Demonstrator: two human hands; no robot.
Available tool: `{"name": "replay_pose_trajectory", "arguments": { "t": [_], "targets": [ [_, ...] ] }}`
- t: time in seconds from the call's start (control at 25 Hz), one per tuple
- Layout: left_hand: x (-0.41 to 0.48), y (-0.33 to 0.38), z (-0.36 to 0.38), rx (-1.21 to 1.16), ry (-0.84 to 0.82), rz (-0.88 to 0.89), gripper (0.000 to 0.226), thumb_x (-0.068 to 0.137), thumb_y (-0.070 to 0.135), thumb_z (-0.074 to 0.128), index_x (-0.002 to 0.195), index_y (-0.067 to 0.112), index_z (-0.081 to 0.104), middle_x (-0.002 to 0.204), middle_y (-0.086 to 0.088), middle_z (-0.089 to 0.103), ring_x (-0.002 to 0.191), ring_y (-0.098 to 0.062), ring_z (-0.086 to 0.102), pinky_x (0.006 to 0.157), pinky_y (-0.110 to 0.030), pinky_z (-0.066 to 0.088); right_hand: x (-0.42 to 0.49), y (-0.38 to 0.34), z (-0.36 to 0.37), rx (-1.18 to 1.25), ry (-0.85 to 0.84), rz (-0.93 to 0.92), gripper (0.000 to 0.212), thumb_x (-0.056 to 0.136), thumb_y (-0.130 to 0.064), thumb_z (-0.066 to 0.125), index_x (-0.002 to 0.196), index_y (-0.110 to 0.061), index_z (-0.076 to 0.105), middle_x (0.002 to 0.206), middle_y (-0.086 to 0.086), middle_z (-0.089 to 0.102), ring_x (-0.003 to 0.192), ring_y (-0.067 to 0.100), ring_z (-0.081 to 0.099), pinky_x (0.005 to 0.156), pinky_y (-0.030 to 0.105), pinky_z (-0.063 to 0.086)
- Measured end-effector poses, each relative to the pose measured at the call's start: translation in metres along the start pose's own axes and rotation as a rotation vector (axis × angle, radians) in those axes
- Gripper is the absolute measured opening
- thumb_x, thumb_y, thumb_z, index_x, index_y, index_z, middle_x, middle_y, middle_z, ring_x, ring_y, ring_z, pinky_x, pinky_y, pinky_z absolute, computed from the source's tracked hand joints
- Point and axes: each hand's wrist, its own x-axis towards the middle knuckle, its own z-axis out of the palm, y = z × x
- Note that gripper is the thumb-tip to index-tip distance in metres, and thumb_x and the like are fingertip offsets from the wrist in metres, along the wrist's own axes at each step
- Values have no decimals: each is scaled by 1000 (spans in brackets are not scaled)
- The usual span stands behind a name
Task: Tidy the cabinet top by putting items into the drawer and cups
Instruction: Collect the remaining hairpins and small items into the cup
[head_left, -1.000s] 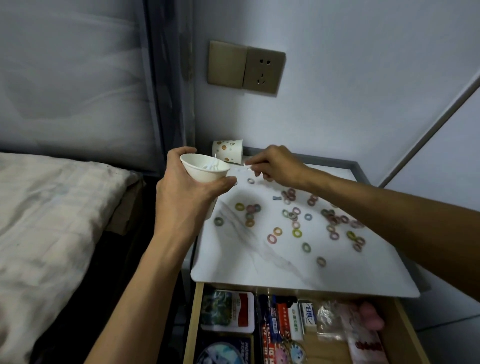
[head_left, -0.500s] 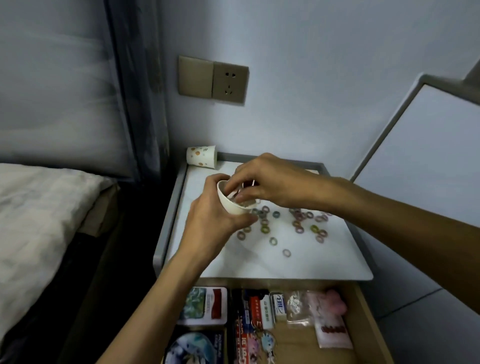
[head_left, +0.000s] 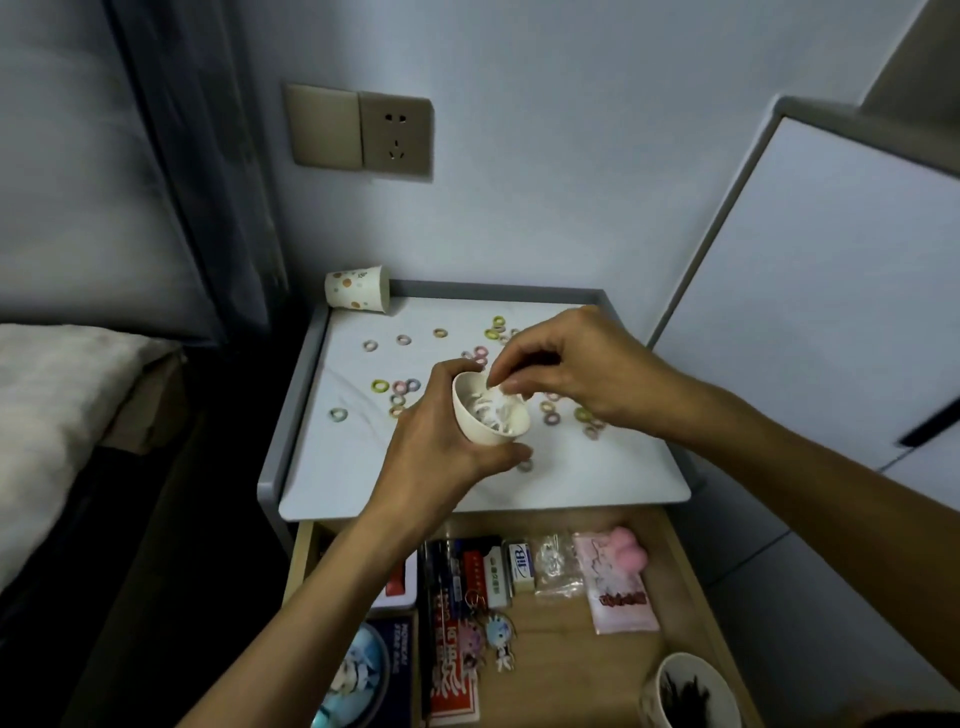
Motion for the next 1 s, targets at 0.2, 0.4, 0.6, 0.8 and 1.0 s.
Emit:
{"name": "replay_pose_trajectory", "arguments": {
  "t": [0.2,0.4,0.6,0.8,1.0],
  "targets": [
    [-5,-1,11,9,-25,18,79,60,34,90,125,33,45,104,14,62,89,-2,61,71,-31,55,-16,7,-3,108,98,21,13,84,-10,73,95,-15,78,87,-2,75,77,9,70,75,32,58],
    [-11,2,26,-38,-78,25,81,63,31,90,128,27,42,105,11,66,89,1,64,73,-19,53,-38,22,34,6,105,-101,19,82,-14,74,99,-22,76,96,-14,64,92,2,57,80,17,42],
    [-27,3,51,-125,-169,18,78,58,34,90,118,27,41,107,11,60,94,-2,61,77,-29,55,-78,60,37,230,378,196,13,87,-18,71,99,-23,73,90,-12,65,77,5,58,71,21,46],
    [-39,-11,73,-231,-295,2,78,54,24,93,115,20,45,114,-1,59,104,-13,60,80,-27,53,-117,80,62,374,182,330,16,93,-26,63,105,-21,70,95,-7,73,89,6,68,79,26,56],
    [-51,-15,86,-274,-418,-24,76,59,9,92,119,19,47,115,0,60,108,-12,60,85,-24,52,-133,81,63,350,67,384,24,97,-31,55,85,-18,71,75,-5,71,66,1,63,60,22,47]
  ]
}}
